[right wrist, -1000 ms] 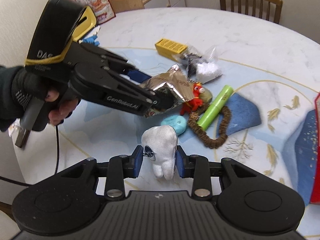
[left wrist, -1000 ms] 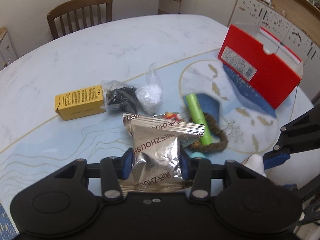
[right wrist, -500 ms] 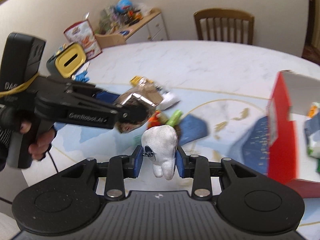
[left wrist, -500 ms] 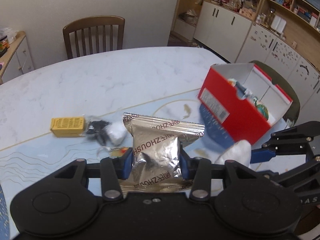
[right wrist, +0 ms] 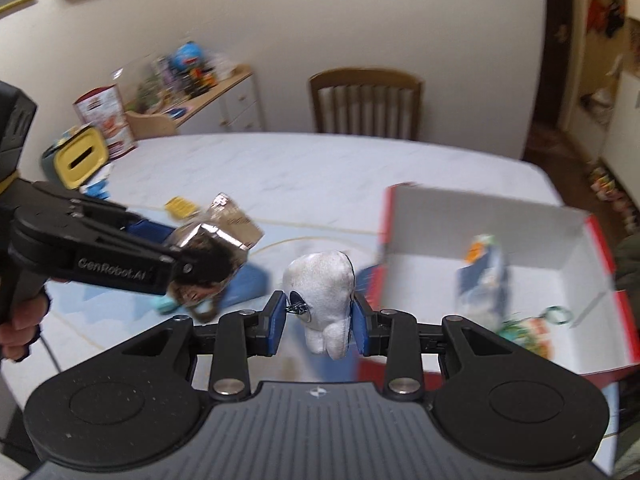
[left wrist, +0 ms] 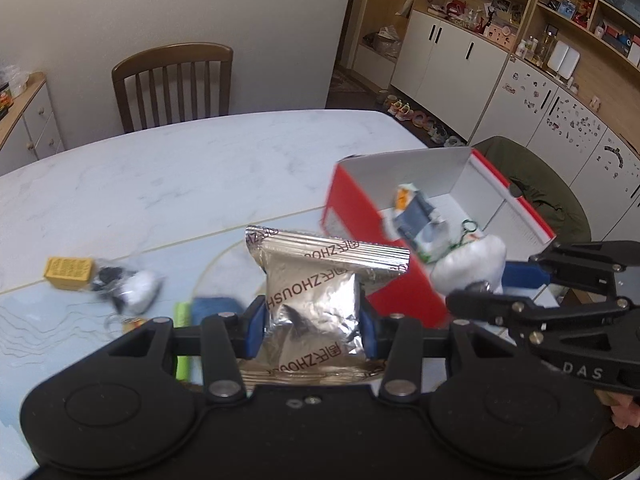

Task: Organize objects
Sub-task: 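Carry the foil packet with the left tool while the right tool carries the tooth plush to the box, then release the foil packet into the box with the left tool while the right tool releases the tooth plush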

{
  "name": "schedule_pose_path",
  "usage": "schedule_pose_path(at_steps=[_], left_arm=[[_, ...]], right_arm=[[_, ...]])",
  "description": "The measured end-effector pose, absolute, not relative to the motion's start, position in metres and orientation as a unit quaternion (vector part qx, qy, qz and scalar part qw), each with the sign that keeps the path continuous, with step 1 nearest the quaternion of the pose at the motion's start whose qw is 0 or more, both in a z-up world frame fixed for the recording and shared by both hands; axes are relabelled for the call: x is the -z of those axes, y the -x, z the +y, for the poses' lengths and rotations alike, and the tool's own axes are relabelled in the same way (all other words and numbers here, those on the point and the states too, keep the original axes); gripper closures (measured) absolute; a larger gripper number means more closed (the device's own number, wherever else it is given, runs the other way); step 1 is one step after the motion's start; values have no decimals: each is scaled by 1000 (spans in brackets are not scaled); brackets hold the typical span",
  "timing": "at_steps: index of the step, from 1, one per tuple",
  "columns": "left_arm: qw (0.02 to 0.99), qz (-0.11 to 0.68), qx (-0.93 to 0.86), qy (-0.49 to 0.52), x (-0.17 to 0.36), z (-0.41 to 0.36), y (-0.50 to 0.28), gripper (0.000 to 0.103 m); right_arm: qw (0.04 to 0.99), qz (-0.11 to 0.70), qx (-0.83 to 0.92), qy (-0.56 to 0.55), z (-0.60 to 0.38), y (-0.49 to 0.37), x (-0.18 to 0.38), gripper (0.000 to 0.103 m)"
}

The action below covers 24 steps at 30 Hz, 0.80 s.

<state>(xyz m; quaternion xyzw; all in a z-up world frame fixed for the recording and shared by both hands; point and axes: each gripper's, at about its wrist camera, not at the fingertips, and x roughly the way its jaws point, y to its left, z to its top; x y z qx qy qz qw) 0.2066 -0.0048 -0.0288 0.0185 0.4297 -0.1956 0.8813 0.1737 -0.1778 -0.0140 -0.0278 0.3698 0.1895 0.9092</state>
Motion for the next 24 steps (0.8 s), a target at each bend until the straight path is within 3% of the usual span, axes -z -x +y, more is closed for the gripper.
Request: schedule_pose_path(at_steps=[24], left_arm=[[888,427,160,-56,29,-169,-245,60]], right_arm=[[932,348,-76,64,-311,-221,34,69]])
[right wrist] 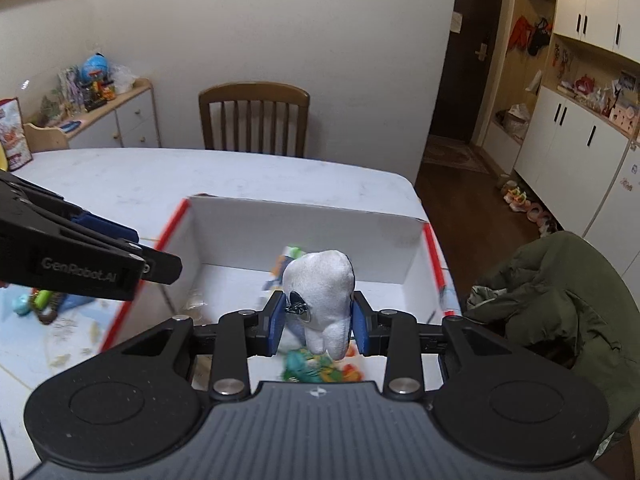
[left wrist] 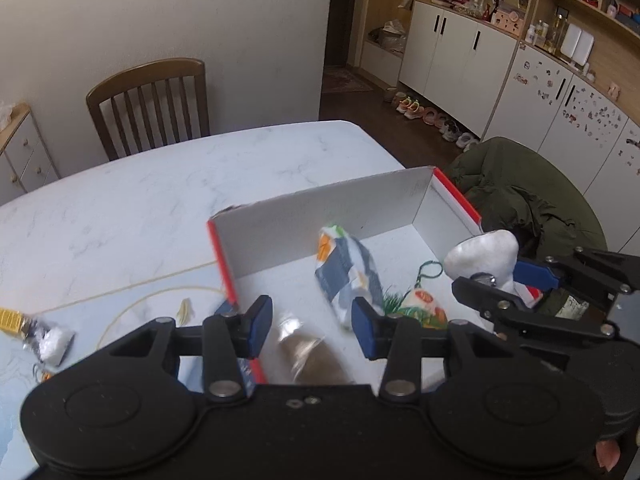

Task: Organize objects
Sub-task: 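Release the foil packet into the box with the left tool while the right tool releases the tooth plush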

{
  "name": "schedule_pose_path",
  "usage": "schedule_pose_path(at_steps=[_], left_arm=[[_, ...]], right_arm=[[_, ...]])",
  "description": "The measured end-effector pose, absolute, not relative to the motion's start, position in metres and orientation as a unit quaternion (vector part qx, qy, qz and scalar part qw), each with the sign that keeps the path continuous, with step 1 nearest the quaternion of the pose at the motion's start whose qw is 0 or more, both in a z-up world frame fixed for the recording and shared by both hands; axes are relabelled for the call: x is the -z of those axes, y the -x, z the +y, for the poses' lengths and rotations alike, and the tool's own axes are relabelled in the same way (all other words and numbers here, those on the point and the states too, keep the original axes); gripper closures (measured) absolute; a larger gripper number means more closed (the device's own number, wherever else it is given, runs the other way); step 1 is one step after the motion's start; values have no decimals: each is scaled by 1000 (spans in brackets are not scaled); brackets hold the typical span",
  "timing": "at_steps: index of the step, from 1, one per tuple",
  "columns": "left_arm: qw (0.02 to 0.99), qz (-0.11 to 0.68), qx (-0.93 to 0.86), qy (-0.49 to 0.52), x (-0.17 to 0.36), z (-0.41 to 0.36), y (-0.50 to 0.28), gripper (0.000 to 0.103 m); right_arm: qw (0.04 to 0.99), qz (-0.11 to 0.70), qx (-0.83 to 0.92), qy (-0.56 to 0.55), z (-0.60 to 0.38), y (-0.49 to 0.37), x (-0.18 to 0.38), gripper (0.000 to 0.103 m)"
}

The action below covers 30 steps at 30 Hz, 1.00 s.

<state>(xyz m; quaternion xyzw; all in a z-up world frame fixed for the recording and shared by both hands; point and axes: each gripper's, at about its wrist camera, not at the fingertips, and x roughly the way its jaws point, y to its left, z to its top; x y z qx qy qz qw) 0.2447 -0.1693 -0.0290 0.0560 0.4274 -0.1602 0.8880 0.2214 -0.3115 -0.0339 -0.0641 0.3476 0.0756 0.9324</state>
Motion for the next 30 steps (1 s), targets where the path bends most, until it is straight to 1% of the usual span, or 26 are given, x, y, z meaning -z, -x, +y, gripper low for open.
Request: schedule_pose_path(at_steps=[7,11,20,30], left_arm=[[873,460,146,-69,57,-183,-264,60],[867,470,141,-79,70,-189,-269,60],[860,480,146,-94,83,-204,-269,60],[851,495,149,-92,95,-209,-271,59]], right_arm=[[916,387,-89,53,-335,-259,57,69],[901,417,-96,69,-337,-283,75,69],[868,476,-97,105,-329,-332,110,69],[840,521,-91,118,-324,-354,128,69]])
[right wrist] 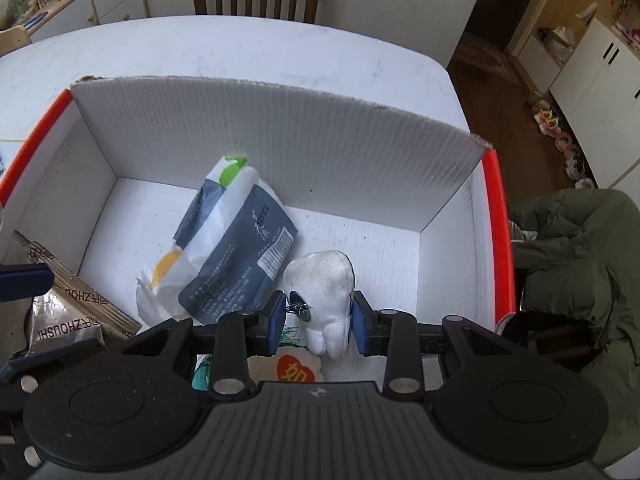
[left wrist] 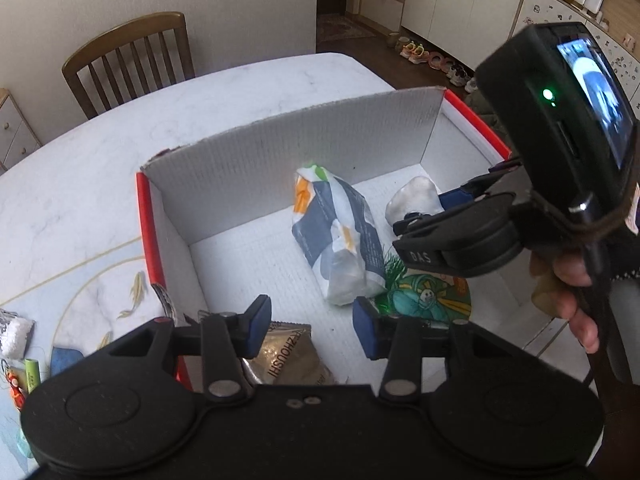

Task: Organize objects
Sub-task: 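Release the foil packet into the box with the left tool while the right tool releases the tooth plush, then withdraw both tools from the box back toward the remaining items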

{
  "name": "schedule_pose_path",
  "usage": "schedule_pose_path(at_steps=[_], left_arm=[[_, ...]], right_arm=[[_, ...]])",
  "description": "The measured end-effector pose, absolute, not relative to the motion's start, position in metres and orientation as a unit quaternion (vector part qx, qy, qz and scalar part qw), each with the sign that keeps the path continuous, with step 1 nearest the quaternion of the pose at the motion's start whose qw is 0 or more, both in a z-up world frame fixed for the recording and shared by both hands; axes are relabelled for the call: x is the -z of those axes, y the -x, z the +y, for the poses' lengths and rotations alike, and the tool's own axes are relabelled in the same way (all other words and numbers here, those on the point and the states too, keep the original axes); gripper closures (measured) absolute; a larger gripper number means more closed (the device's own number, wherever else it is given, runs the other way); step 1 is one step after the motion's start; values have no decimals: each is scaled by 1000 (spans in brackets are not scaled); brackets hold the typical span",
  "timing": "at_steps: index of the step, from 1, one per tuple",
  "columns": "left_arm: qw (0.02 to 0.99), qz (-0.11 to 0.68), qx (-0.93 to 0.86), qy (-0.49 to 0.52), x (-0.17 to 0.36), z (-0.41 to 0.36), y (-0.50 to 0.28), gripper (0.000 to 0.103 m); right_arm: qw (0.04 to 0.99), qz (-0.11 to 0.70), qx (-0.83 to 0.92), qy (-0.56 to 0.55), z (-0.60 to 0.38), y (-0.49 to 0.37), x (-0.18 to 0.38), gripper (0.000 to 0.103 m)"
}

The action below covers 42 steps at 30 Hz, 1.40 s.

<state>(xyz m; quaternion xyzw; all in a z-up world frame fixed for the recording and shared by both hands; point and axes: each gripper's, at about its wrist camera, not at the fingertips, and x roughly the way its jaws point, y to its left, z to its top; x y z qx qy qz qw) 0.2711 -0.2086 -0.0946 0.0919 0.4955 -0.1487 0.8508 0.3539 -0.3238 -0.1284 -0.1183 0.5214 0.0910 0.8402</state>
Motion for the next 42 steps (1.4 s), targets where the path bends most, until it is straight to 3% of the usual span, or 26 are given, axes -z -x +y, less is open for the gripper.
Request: schedule_pose_path(at_steps=[7,13,28,34,42], left_arm=[[849,500,149,-88,96,-206,-270,58],[851,498,147,-80,93,-201,-270,56],[869,465,156,-60,62,-186,-249,56],[885,437,151,-51,40,-171,-233,56],[903,401,149,-40,15,-136,-212,42]], right_arm=[[843,519,-94,108,-330,-351,125,69],[850,507,-109,91,-340,-337,111,61],[886,438,-145,51,-351,-273,46,60],[901,406,-149,37,-343,-250,24,53],[912,376,-162,18,-320,-221,1,47]])
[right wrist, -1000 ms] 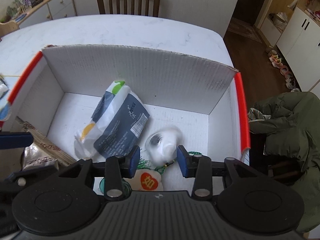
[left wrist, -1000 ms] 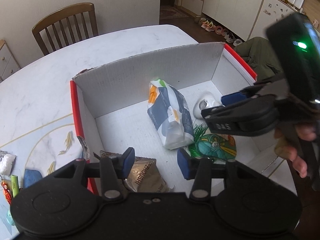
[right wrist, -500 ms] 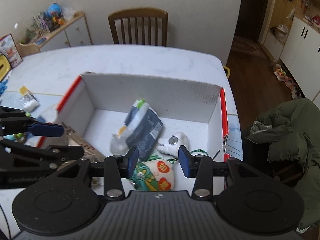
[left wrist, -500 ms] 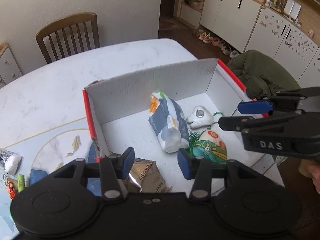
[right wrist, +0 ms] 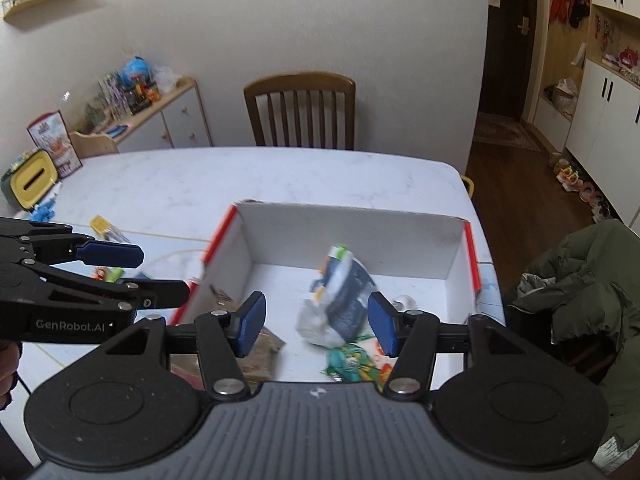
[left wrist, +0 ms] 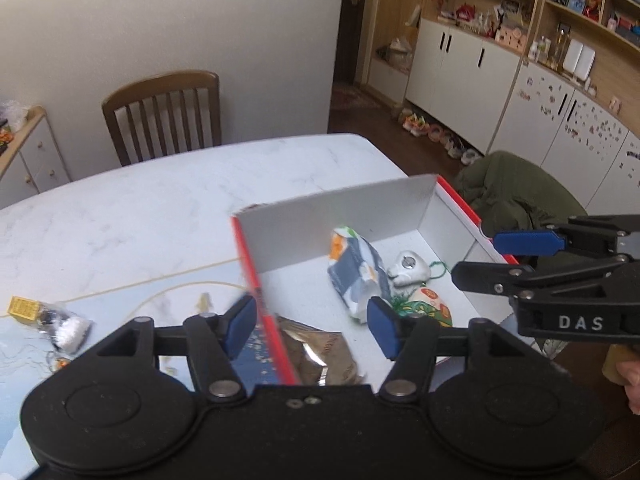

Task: Organize objects
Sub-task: 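Withdraw both tools from the box back toward the remaining items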

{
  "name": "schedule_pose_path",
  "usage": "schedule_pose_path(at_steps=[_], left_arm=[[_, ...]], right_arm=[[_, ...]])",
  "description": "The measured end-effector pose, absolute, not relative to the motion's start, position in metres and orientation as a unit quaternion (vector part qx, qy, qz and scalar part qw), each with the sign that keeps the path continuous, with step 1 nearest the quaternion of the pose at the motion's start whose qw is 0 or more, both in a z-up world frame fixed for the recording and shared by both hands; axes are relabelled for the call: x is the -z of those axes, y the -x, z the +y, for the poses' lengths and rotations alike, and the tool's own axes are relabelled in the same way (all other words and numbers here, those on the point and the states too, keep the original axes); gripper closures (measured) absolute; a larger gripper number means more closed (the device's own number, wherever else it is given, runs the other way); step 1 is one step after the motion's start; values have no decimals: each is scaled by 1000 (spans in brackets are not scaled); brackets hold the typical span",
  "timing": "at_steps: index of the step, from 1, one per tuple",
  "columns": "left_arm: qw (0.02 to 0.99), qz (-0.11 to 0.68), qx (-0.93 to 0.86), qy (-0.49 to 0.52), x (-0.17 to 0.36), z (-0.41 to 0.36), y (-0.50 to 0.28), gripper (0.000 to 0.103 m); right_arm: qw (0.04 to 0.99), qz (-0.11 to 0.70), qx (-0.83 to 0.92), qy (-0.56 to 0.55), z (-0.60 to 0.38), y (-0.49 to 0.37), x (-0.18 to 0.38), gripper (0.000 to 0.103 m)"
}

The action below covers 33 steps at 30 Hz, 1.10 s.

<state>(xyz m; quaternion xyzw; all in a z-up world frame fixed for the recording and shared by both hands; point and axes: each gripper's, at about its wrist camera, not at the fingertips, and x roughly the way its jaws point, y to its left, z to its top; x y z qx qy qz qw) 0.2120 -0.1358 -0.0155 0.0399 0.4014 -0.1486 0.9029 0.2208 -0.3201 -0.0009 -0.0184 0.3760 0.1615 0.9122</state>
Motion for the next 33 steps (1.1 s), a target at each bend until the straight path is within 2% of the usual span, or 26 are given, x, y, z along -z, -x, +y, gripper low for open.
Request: schedule_pose_path(at_steps=[6,8,12,16,19,25,33], left_arm=[[912,386,137,-34,6,-96,-203,38],[913,383,134,-33,4,-81,-200,30],[916,379,128,-41,5,-54,-196,27],[916,380,123,-38,9,-26,-193,20],[917,379,119,-41,13,-5,-192,15],[917,381,111,-38,21,38,-191,1],[912,396,98,-36,45,91,-194,1]], right_arm=[[915,363,-173,27,-284,-204,-5,43],[914,361,-180,29,-270,-200,-4,39],[914,360,-185,35,-241,-196,-3,34],[910,367,-191,31,-214,-195,1,34],[908,370,-196,26,-194,-194,5,30],[904,377,-200,23,-155,-194,12,25],[892,404,-203,3,-107,-206,27,23]])
